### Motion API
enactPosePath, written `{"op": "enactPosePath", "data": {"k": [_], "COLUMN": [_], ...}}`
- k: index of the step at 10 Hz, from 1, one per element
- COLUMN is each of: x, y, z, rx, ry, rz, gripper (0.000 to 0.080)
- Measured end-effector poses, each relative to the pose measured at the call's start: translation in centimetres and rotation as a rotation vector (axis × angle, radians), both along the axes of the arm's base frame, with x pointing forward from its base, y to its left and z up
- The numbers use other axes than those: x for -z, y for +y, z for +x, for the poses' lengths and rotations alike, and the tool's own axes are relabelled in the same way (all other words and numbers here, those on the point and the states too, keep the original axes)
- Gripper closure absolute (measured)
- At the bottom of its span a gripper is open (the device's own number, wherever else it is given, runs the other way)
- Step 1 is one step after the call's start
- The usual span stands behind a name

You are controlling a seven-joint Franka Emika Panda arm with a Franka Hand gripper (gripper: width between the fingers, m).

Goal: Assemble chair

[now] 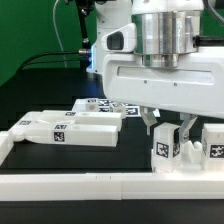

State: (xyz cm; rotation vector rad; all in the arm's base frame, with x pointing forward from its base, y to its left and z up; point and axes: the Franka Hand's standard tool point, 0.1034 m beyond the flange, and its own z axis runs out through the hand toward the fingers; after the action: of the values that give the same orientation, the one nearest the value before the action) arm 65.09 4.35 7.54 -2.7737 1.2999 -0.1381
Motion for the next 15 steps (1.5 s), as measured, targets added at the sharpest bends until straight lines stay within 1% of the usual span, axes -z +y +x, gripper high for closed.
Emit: {"op": "enactPosePath", "data": {"k": [2, 3, 4, 6, 8, 9, 10, 11, 12, 13, 14, 15], "x": [0.1, 0.1, 0.0, 0.1, 0.2, 0.2, 0.2, 0.2, 0.1, -0.2, -0.9, -1.2], "y": [0.1, 0.1, 0.0, -0.1, -0.3, -0.4, -0.6, -0.5, -0.5, -0.3, 0.0, 0.1], "z": [-0.2, -0.2, -0.1, -0.2, -0.5, -0.8, -1.0, -1.0, -1.0, -0.8, -0.5, -0.4], "rx": [0.364, 0.539, 0.671, 0.849, 0.951, 1.015, 1.027, 1.019, 1.010, 0.994, 0.985, 0.976], "ry": [0.019, 0.026, 0.032, 0.046, 0.049, 0.060, 0.065, 0.063, 0.063, 0.061, 0.053, 0.049], "rz": [0.048, 0.080, 0.099, 0.130, 0.130, 0.125, 0.114, 0.114, 0.113, 0.116, 0.125, 0.129], "gripper": [0.0514, 0.0513, 0.0513, 0.0512, 0.0512, 0.0512, 0.0512, 0.0430, 0.0430, 0.0296, 0.0181, 0.0159]}}
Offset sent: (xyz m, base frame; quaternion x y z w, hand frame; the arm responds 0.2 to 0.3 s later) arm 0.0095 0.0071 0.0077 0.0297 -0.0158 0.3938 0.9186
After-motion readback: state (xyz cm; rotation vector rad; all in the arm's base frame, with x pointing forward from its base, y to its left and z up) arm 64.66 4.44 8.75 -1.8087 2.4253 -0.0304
